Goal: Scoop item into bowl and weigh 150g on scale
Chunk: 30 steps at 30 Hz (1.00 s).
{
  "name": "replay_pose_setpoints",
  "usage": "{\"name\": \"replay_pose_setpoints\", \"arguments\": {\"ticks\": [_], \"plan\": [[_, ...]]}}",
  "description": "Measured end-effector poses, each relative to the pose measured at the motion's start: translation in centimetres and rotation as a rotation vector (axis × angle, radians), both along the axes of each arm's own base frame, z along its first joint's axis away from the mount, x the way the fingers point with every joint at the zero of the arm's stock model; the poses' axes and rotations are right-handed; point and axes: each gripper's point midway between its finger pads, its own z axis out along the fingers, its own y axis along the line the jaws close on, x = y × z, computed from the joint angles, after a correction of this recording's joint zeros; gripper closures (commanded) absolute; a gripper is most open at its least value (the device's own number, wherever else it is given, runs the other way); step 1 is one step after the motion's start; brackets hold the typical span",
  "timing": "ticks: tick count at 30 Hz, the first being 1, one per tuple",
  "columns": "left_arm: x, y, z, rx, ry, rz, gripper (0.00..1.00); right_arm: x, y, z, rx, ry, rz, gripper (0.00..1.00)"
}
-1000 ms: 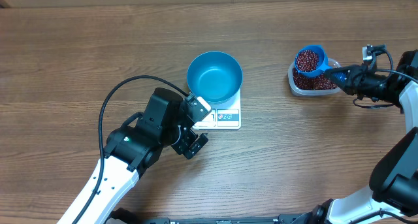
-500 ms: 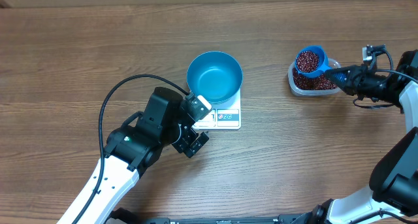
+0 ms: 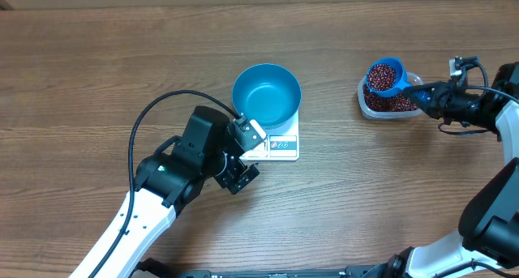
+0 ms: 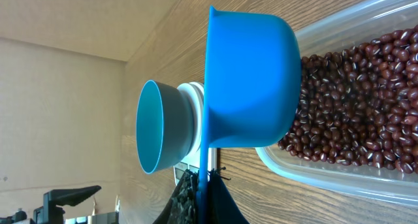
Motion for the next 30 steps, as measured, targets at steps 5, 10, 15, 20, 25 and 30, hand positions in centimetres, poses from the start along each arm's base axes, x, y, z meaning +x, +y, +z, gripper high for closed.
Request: {"name": "replay_pose_setpoints", "arguments": {"ticks": [5,10,15,20,25,30], "plan": [[0.57,-0.23,0.41,-0.004,-0.035,-0.011,0.01,0.00,-0.01,-0.01,-0.001,0.000,0.000,0.96],[0.60,-0.25,0.40,0.002,-0.043,-0.023,0.00,0.00,-0.01,-0.03,-0.001,0.001,0.000,0.96],[0.56,-0.23,0.32,0.005,-0.042,-0.025,0.00,0.00,-0.01,-0.02,-0.001,0.001,0.000,0.96],[0.45,-0.17,0.17,0.008,-0.036,-0.025,0.00,0.00,-0.02,-0.03,-0.002,0.001,0.000,0.96],[0.33,-0.10,0.02,0.011,-0.030,-0.025,0.00,0.00,-0.02,-0.03,-0.002,0.001,0.000,0.96],[0.28,-0.07,-0.03,0.011,-0.026,-0.023,0.00,-0.02,-0.01,-0.04,-0.002,0.002,0.000,0.96]]}}
